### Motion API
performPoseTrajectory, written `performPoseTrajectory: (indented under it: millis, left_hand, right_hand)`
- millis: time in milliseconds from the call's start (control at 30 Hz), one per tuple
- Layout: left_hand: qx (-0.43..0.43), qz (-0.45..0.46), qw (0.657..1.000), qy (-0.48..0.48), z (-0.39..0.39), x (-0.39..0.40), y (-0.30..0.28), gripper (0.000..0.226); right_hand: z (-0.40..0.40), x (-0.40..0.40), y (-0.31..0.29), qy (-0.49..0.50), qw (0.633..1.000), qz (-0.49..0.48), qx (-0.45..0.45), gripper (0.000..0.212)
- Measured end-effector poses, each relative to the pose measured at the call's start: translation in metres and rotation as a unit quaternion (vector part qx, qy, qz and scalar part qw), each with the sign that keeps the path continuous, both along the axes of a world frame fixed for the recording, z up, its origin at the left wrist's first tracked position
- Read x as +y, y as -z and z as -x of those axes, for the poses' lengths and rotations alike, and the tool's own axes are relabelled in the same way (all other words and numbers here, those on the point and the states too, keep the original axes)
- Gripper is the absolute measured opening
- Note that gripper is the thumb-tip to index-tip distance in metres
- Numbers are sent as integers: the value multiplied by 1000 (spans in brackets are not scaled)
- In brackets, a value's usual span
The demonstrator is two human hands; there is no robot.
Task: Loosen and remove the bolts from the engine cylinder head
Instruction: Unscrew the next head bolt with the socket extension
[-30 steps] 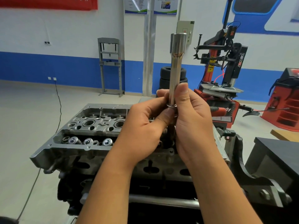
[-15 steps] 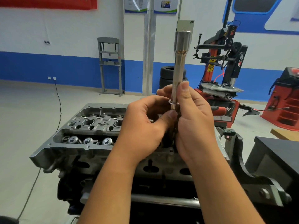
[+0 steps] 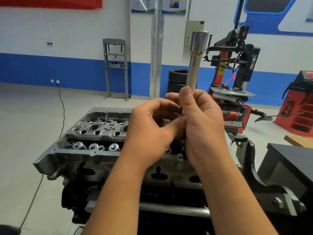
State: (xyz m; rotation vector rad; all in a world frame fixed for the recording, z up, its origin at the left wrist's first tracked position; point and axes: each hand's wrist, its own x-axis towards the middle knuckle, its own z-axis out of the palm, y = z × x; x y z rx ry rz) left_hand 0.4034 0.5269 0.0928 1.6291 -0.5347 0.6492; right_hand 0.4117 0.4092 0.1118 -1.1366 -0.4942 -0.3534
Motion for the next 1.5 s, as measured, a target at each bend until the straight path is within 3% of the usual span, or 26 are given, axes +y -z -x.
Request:
performPoseTrajectory:
  millis: [133, 433, 600, 833, 1033, 1133, 1233, 1400, 1500]
  left_hand:
    - [31, -25, 996, 74, 2, 2, -1, 35]
    - [19, 0, 999, 42, 2, 1, -2, 31]
    - [38, -26, 996, 80, 4, 0, -4, 35]
    - [31, -4, 999, -7, 3, -2, -2, 28]
    - [49, -58, 995, 72, 4, -2, -6, 27]
    - [40, -39, 998, 27, 4, -4, -4, 26]
    - [38, -25, 998, -34, 3, -7, -2, 27]
    - [49, -71, 994, 66, 3, -2, -4, 27]
    - [44, -60, 997, 39, 2, -4, -4, 27]
  right_hand:
    - [-1, 0, 1, 7, 1000, 13, -12, 42]
    - [-2, 0, 1, 4, 1000, -2, -5, 43]
    - [-2, 1, 1, 19, 1000, 20, -4, 38]
    - [1, 0, 0, -4, 1000, -10, -8, 28]
    - [0, 1, 1, 37, 999, 28, -10, 36]
    - [-1, 2, 0, 16, 1000, 4, -1, 35]
    - [0, 2, 0, 25, 1000, 4, -2, 49]
    - [0, 3, 0, 50, 998, 28, -13, 36]
    - [1, 1, 0, 31, 1000, 2, -6, 33]
